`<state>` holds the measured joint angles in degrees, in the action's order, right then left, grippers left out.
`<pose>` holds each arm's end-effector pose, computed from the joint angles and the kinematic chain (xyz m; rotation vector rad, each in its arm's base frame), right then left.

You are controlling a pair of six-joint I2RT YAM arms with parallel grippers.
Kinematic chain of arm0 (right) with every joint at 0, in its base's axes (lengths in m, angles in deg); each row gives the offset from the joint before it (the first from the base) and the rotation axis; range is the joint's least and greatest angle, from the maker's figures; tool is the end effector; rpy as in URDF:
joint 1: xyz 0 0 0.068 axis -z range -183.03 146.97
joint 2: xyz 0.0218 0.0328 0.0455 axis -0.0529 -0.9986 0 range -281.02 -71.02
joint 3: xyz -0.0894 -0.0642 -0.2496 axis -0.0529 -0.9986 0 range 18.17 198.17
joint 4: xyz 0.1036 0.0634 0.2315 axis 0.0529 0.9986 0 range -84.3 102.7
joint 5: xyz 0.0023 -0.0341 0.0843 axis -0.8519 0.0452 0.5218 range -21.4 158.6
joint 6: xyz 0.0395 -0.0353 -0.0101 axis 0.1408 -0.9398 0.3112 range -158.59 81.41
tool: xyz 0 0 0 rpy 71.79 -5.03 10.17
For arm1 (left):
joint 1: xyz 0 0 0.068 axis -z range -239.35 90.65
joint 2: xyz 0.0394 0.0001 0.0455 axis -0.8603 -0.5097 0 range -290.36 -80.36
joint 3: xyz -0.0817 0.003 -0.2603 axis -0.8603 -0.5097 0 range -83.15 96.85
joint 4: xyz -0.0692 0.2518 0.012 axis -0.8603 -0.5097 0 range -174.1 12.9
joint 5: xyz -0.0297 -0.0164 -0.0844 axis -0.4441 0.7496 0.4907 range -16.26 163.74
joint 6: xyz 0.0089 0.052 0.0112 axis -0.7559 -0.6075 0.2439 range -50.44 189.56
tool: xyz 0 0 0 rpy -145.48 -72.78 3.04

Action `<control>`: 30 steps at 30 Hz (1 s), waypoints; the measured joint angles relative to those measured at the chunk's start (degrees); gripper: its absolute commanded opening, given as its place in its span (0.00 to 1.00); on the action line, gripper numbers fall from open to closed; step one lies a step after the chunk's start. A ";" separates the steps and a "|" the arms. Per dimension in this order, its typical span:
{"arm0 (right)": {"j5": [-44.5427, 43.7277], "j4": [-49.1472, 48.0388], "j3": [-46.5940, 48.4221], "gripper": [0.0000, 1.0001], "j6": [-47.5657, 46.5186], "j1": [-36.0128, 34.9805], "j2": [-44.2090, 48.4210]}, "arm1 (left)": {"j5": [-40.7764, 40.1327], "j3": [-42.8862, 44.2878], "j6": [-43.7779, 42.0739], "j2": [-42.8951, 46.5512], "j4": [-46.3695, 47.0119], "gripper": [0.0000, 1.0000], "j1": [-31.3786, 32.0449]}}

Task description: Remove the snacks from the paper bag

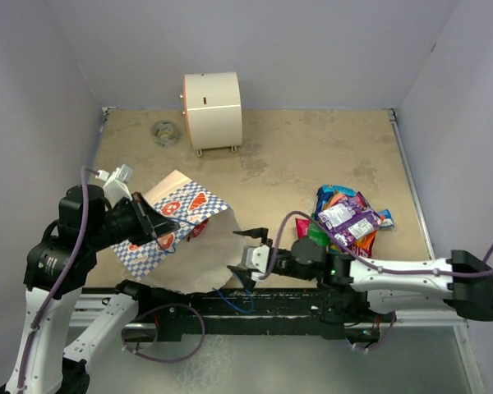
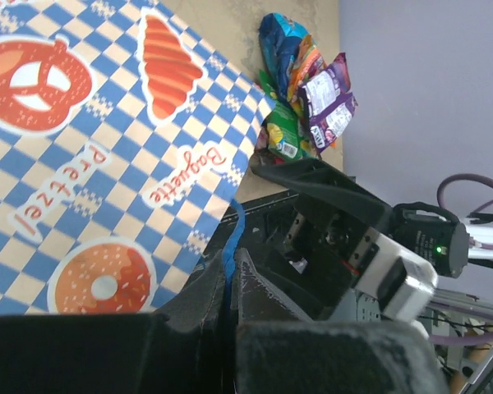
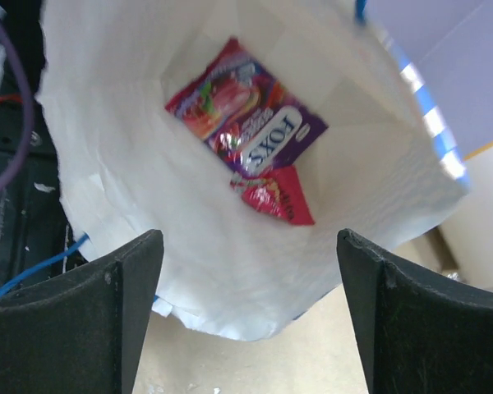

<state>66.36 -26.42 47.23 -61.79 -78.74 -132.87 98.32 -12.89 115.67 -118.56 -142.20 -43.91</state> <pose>0.0616 0.2357 0.2627 -1.2139 1.0798 0.6817 0.0707 -0.0348 0.3996 -0.3421 2.2646 -1.0572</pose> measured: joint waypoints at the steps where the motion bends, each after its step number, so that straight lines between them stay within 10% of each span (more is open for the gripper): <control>1: 0.83 0.81 -0.44 0.80 -1.16 0.00 2.82 | 0.57 -0.02 0.22 -0.55 0.83 0.00 0.02; 6: 6.73 1.27 -0.15 0.76 -6.69 -0.04 5.51 | 2.32 0.00 0.85 -3.17 5.18 0.00 0.00; 11: 7.48 -3.52 4.33 0.79 -10.54 -0.09 -11.30 | 2.80 0.00 0.81 -4.22 7.23 0.00 0.00; 30: -16.35 -27.82 27.17 0.94 -4.02 0.42 -56.35 | 3.37 8.44 -2.86 -7.69 5.42 0.00 0.00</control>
<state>50.01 -54.24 74.40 -65.81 -78.32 -189.21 101.69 -4.46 112.81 -126.25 -136.78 -43.91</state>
